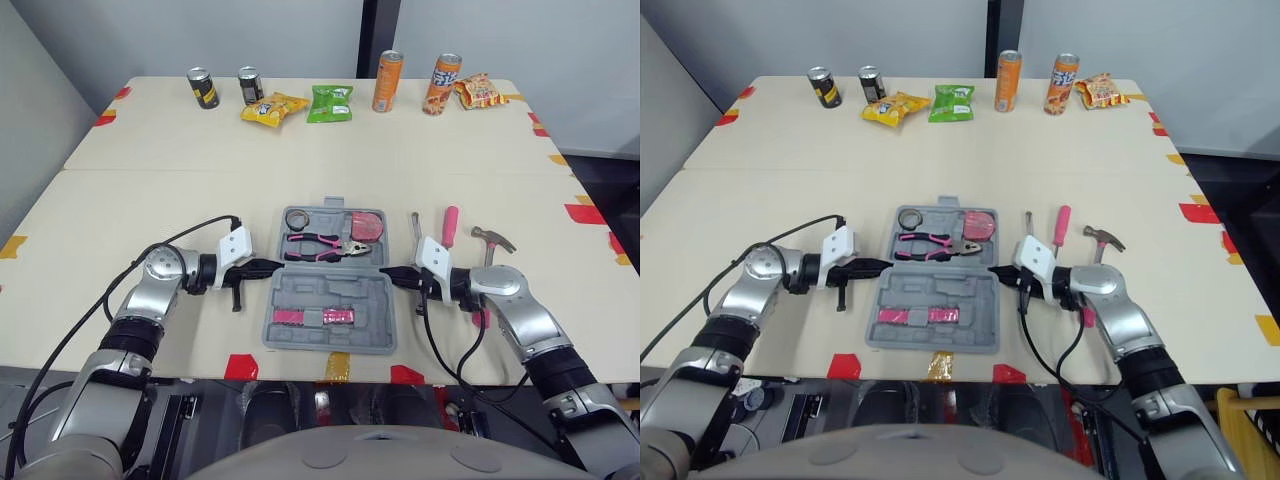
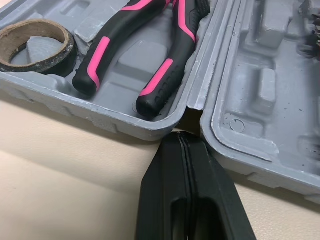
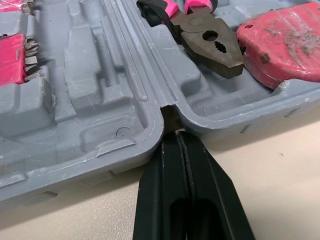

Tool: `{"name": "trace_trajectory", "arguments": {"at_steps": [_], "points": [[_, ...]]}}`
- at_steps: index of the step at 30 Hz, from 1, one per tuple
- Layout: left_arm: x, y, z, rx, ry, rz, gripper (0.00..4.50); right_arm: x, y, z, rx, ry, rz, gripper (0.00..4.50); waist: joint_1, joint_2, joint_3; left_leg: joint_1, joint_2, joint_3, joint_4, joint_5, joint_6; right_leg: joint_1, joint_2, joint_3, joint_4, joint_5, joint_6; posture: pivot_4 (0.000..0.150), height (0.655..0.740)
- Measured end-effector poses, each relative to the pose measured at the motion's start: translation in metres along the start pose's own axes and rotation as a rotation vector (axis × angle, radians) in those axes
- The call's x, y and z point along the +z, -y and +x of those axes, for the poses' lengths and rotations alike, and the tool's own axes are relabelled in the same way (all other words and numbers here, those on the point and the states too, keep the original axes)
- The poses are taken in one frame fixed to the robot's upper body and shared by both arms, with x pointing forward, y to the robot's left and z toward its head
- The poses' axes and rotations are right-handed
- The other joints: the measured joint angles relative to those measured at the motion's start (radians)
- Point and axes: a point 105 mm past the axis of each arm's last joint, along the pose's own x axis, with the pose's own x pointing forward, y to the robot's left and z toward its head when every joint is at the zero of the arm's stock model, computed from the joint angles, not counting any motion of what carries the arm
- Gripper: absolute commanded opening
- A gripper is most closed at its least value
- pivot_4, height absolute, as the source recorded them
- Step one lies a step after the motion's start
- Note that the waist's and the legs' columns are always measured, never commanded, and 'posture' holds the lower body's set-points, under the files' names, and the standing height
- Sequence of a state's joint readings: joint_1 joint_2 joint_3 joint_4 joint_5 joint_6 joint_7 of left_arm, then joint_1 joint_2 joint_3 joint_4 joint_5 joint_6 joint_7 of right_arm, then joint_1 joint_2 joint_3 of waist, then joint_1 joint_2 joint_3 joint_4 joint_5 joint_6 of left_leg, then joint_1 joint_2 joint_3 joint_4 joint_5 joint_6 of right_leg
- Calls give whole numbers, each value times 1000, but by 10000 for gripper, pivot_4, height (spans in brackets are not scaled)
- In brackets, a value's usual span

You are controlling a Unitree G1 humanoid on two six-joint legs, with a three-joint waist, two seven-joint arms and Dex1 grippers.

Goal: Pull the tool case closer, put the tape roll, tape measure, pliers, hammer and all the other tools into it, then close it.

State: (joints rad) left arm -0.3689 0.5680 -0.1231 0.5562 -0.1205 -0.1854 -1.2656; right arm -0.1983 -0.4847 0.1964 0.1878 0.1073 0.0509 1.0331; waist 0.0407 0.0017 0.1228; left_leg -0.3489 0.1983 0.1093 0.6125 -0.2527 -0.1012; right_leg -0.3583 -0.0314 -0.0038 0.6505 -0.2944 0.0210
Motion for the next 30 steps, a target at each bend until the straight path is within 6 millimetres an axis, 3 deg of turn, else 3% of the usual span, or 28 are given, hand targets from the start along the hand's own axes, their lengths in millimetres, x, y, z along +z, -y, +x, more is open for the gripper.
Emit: {"name": "trace_trajectory", "arguments": {"at_steps": [30], "points": [[-5, 7, -12, 2, -10, -24, 0, -3, 2, -10, -19, 4, 20, 763, 3, 0, 0, 0, 0, 0, -1, 0, -2, 0, 0, 0, -2, 0, 0, 1500, 7400]]}}
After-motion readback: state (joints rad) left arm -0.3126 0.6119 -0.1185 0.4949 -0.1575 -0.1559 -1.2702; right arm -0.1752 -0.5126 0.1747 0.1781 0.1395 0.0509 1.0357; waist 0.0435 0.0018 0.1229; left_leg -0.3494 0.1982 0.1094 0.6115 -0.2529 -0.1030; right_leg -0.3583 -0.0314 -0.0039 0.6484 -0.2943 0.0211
